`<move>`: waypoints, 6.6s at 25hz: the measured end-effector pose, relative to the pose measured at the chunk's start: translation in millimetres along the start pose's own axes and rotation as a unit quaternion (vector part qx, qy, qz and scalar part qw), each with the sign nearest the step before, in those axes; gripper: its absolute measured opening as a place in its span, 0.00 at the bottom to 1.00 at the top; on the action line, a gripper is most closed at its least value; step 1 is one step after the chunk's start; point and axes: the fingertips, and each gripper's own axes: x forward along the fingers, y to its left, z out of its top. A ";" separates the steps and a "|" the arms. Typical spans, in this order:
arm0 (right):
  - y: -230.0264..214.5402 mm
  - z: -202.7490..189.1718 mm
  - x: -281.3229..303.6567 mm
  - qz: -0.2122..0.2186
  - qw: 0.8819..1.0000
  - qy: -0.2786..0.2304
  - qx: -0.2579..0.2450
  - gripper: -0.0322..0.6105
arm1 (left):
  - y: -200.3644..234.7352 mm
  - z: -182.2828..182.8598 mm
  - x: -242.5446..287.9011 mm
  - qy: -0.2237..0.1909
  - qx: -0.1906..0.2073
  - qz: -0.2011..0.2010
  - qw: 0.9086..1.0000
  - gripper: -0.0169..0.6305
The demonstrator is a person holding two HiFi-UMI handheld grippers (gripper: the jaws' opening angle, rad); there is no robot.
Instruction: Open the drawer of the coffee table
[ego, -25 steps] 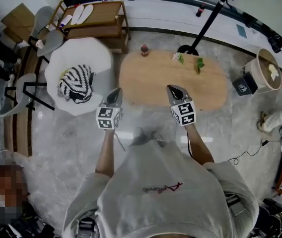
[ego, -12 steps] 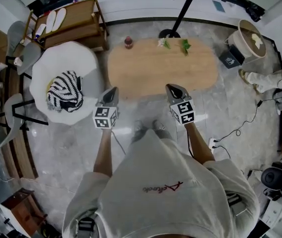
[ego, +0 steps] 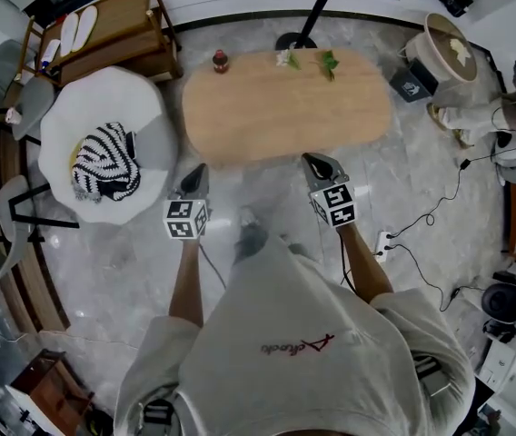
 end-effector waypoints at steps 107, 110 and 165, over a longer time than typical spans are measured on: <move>-43.1 -534.1 371.1 0.297 0.922 -0.169 0.181 0.28 | 62.5 -512.8 348.4 -0.087 -0.041 -0.168 0.981 0.32; -35.3 -542.6 358.3 0.301 0.922 -0.167 0.177 0.27 | 53.0 -520.5 337.4 -0.085 -0.043 -0.166 0.982 0.32; -23.8 -647.7 325.7 0.176 0.984 -0.024 -0.024 0.06 | 30.2 -612.8 312.5 0.031 0.069 -0.088 0.993 0.03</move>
